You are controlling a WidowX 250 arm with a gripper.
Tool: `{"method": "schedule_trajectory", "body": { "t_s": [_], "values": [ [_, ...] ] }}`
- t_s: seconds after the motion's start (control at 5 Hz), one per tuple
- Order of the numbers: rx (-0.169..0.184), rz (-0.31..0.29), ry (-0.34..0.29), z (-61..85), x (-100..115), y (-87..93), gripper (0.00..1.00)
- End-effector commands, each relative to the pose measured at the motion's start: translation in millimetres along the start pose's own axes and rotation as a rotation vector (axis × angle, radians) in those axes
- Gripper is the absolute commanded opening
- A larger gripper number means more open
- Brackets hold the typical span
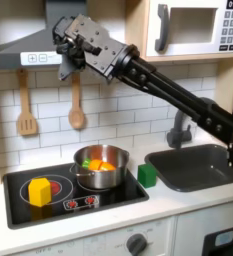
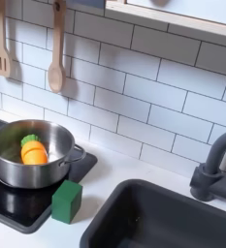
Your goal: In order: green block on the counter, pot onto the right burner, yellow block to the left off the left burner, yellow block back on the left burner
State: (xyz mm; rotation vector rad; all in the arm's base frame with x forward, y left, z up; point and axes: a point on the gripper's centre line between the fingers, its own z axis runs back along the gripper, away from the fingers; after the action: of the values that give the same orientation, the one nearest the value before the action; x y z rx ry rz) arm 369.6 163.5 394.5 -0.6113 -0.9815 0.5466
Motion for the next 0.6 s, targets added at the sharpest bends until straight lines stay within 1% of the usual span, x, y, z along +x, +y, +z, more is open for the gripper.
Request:
{"method": "schedule_trajectory", "body": {
  "t_s": [0.0, 0.4],
  "values": [
    [-0.029, 0.016, -0.013, -8.4, 2.4, -9.3, 0.00],
    [-0.043, 0.004, -0.054, -16.0, 10.5, -22.0, 0.00]
  ]
}}
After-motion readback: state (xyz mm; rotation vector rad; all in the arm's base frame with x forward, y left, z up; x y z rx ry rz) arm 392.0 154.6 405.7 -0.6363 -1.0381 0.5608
